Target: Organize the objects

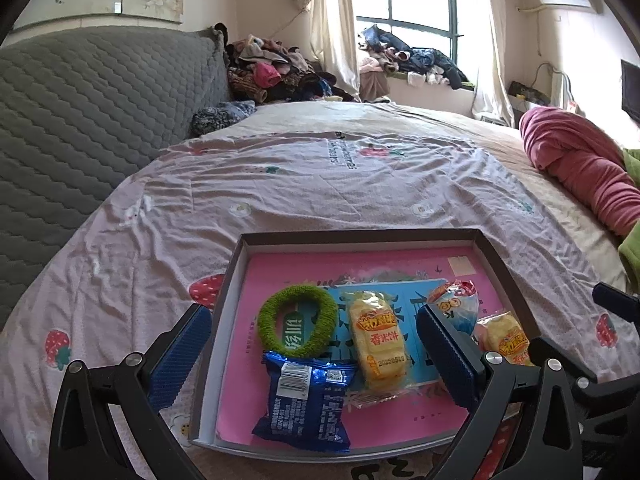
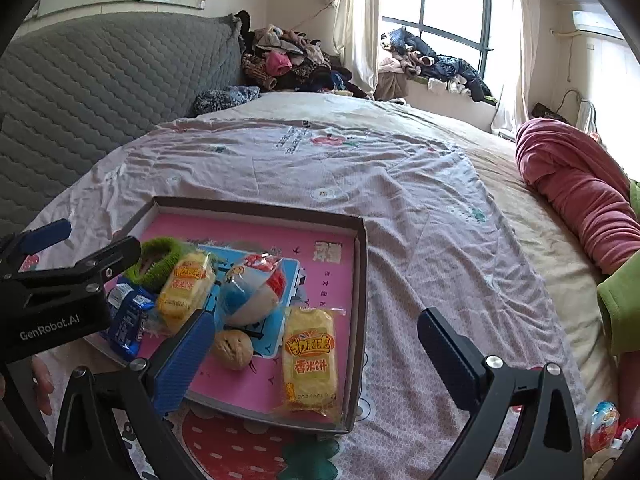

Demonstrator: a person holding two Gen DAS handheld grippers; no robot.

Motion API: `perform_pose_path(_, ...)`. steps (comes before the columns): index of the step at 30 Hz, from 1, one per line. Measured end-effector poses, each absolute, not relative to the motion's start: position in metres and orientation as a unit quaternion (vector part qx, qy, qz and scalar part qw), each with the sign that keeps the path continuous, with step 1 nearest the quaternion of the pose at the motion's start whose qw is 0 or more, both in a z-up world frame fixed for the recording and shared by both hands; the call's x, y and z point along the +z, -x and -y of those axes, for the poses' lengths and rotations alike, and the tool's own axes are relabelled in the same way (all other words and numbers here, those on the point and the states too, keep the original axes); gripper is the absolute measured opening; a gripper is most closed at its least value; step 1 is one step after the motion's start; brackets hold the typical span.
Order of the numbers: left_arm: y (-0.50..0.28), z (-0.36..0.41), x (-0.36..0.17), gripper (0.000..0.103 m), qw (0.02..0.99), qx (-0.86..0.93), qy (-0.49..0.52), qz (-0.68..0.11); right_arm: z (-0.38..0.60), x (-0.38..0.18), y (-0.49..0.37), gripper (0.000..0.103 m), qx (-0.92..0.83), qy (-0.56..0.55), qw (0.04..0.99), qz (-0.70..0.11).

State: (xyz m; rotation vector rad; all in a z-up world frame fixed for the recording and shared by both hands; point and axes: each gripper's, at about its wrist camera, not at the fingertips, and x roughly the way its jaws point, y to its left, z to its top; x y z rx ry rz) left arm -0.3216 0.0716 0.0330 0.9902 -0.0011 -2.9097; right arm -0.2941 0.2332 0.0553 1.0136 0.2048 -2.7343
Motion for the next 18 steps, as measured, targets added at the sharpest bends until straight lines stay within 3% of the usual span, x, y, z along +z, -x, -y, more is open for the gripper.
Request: perform_pose_path(18, 0.304, -0.070, 0.051, 0.102, 0.036, -0.953, -0.302, 0.001, -0.232, 0.076, 0.283, 0.102, -0.936, -0.327, 0.110, -0.068)
